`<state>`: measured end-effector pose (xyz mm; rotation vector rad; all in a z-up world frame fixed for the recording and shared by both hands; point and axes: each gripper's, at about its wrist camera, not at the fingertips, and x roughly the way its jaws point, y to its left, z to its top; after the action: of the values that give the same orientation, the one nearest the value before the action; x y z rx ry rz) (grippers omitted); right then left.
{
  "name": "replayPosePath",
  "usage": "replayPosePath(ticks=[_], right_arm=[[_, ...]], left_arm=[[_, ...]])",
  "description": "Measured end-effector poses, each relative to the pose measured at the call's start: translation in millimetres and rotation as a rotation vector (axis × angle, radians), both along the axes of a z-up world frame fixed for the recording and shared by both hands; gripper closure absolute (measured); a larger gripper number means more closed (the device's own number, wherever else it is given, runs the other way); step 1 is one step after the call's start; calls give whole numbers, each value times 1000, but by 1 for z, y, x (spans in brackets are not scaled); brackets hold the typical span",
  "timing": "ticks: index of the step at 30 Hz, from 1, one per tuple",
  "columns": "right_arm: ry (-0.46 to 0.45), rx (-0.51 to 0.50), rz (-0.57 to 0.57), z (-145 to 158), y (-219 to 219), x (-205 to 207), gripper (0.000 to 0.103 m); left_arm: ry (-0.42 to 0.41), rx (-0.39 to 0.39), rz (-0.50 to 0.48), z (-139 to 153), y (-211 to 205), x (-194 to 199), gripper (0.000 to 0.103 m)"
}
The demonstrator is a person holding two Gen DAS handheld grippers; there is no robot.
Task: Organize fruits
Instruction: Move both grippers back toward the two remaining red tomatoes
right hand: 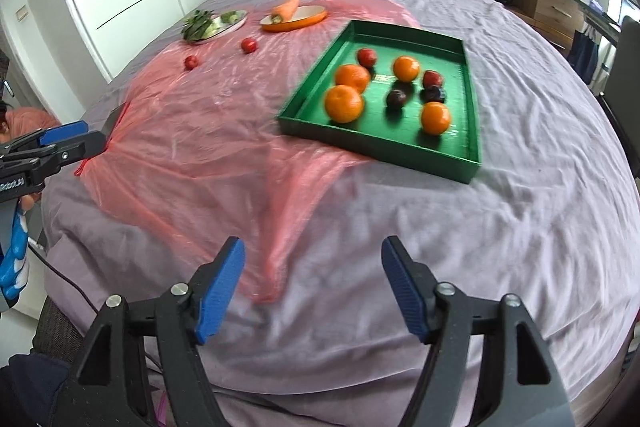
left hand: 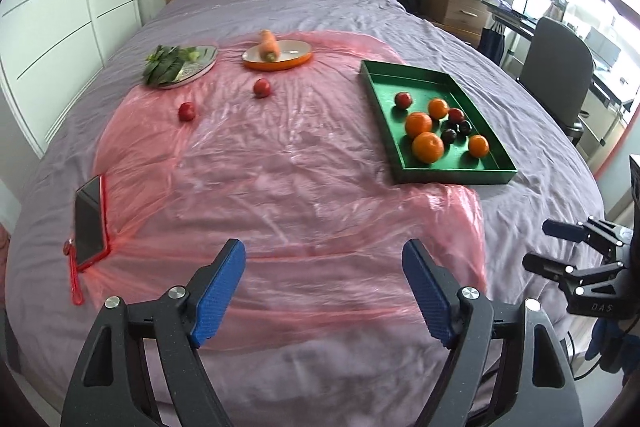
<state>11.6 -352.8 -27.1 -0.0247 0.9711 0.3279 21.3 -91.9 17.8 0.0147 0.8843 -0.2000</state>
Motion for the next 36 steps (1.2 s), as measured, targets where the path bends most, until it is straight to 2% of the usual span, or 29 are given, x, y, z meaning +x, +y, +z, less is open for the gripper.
replayPosePath(ticks=[7,18,27,36], right_arm=[[13,9,47,-2,37,-1,0],[36,20,149,-5,89,9,0],[27,41,214,-2,128,36,0],[-3,43,242,4,161,86,0]], left_arm=[[2,6,39,-4,31,-6,22],[12,20,104,-3,63,-3,22],[22,8,133,-10,80,23,22],[3,8,162,-13,104,66,22]])
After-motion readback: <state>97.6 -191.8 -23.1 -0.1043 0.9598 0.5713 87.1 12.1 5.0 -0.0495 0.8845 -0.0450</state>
